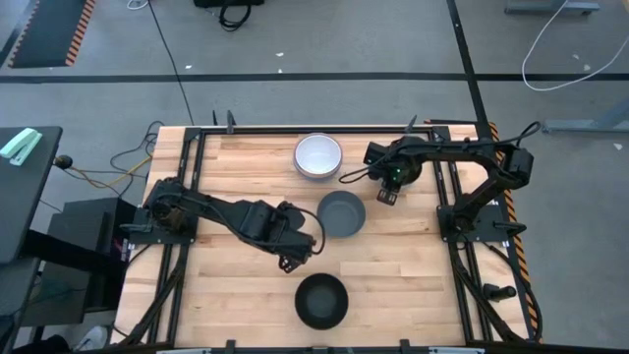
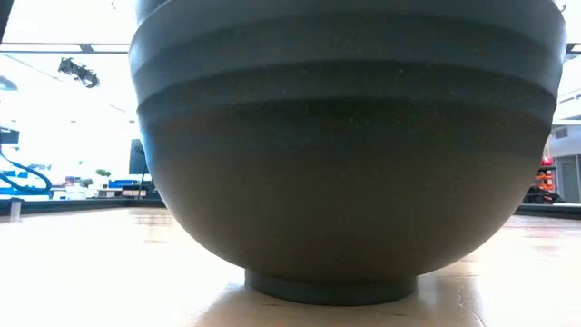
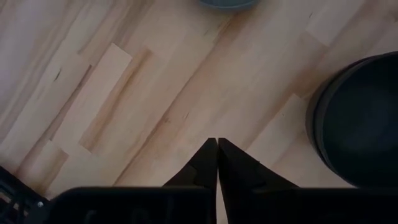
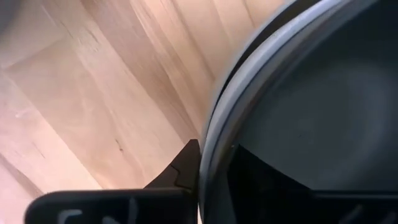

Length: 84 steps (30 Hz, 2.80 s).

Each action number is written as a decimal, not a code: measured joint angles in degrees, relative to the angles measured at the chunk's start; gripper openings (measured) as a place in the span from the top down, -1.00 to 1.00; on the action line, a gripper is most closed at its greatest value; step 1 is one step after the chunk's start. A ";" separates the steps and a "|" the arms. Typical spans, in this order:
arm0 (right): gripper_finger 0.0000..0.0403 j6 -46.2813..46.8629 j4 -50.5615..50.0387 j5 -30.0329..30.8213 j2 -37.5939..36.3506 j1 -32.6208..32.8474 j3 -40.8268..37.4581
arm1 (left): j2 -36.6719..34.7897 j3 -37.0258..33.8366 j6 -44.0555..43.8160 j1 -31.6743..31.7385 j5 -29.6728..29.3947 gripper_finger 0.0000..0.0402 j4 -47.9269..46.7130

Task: Nest bowls inside each other
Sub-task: Stack the right stacked bowls on top of the gray bowl

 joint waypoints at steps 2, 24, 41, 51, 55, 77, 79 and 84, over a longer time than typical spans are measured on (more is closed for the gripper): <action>0.76 -0.03 -1.02 1.43 0.09 1.44 0.42 | 0.00 0.00 -0.80 0.00 -0.31 0.92 0.00; 0.85 5.15 -15.80 2.39 0.02 17.81 23.00 | 0.00 -0.02 -8.83 -6.63 -1.72 0.90 0.02; 0.85 8.78 -15.28 1.21 8.55 30.92 28.71 | 0.00 -0.02 -11.22 -7.13 -3.02 0.88 0.00; 0.85 4.60 -16.04 1.60 16.20 34.64 39.09 | 0.00 -0.02 -13.13 -7.32 -3.23 0.93 0.01; 0.85 4.12 -16.53 1.33 18.32 35.57 38.45 | 0.00 -0.02 -13.25 -7.71 -3.23 0.96 0.02; 0.85 9.00 -11.77 3.54 22.02 35.91 31.36 | 0.00 -0.02 -12.84 -8.61 -5.28 0.96 0.02; 0.86 9.47 -11.92 4.98 22.03 35.91 30.50 | 0.00 -0.02 -12.82 -8.61 -5.57 0.94 0.01; 0.85 10.11 -12.07 5.65 22.12 35.75 30.35 | 0.00 -0.02 -12.79 -8.61 -5.96 0.85 0.02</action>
